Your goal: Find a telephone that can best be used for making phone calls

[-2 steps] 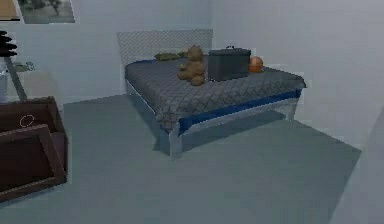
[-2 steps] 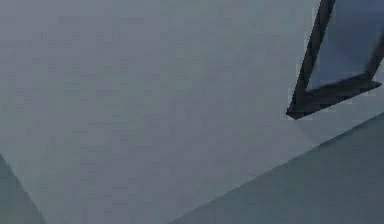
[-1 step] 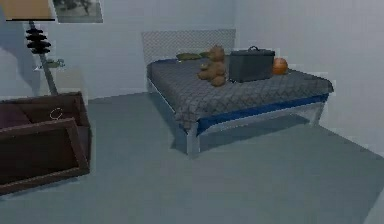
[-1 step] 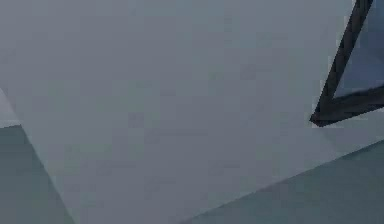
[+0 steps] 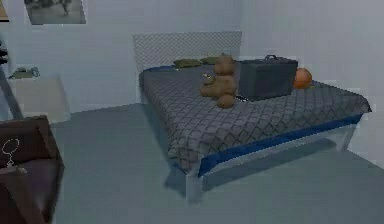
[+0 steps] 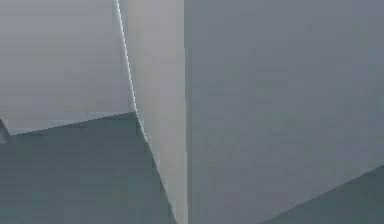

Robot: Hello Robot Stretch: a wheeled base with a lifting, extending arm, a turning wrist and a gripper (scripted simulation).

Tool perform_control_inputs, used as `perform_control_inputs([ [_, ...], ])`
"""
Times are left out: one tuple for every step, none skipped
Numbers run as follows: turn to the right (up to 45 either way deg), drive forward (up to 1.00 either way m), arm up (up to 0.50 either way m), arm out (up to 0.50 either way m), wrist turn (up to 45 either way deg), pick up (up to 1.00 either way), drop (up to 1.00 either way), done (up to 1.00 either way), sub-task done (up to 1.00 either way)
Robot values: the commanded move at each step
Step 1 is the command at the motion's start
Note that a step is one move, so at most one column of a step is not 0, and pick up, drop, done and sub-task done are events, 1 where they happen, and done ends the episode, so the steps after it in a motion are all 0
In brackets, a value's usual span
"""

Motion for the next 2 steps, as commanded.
perform_control_inputs([
  [21.0, 0.0, 0.0, 0.0, 0.0, 0.0, 0.0, 0.0, 0.0],
  [0.0, 0.5, 0.0, 0.0, 0.0, 0.0, 0.0, 0.0, 0.0],
])
